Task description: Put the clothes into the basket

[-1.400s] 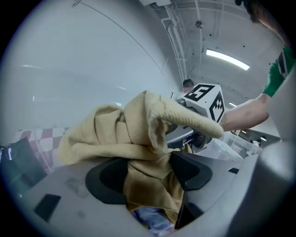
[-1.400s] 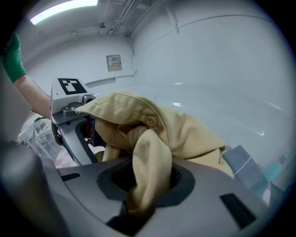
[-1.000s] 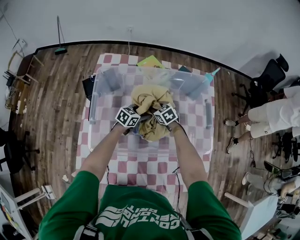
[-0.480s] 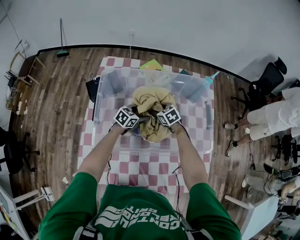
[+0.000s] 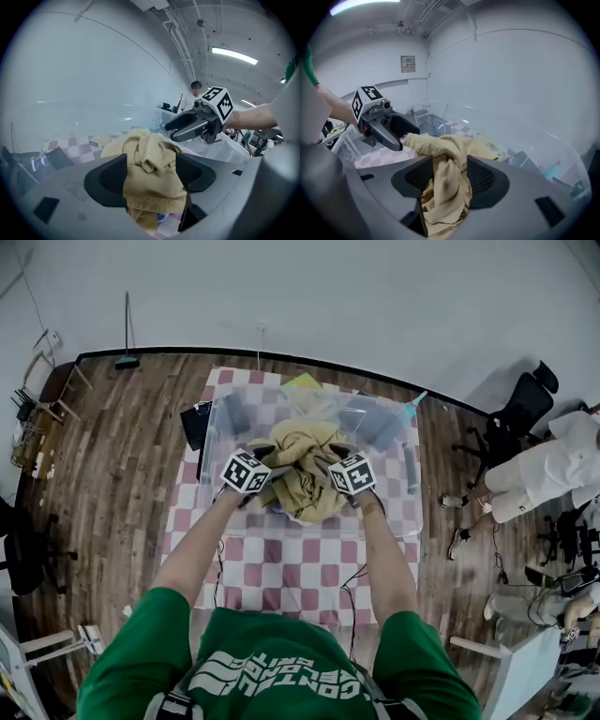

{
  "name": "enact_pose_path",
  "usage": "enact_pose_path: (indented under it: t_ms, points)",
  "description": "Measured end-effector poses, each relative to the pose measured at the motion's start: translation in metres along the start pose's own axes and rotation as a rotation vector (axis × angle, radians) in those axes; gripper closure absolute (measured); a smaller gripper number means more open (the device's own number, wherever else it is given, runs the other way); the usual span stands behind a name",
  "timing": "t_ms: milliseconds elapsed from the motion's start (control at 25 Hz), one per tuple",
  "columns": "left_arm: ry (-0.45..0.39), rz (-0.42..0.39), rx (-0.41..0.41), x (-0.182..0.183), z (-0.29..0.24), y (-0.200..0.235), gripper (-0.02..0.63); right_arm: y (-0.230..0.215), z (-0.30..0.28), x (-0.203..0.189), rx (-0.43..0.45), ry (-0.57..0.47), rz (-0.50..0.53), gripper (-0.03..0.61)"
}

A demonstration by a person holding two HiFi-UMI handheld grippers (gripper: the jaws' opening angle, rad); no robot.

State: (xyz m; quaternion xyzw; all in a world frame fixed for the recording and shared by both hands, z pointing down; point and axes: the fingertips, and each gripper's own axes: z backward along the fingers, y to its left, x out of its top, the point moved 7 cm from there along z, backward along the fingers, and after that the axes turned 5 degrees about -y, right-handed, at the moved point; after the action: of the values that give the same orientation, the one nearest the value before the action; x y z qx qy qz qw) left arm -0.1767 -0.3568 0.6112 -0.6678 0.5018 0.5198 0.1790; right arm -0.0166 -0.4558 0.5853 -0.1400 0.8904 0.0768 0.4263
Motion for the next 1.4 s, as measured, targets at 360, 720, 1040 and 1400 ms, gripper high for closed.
enact_pose_path:
  t_ms: [360, 720, 1040, 1400]
  points:
    - [-0.179, -0.070, 0.009, 0.038, 0.061, -0.029, 0.373, 0.047, 0.067, 0.042, -0.119, -0.193, 0.013, 0.480]
    - [-0.305, -0.115, -0.128, 0.058, 0.099, -0.095, 0.611, 0.096, 0.140, 0.045, -0.142, -0.348, 0.011, 0.569]
    - [-0.319, -0.158, -0.131, 0.044, 0.115, -0.153, 0.611, 0.130, 0.188, 0.005, -0.081, -0.421, -0.042, 0.569]
    - [-0.317, -0.182, -0.117, 0.012, 0.115, -0.247, 0.612, 0.160, 0.251, -0.055, -0.028, -0.435, -0.046, 0.571]
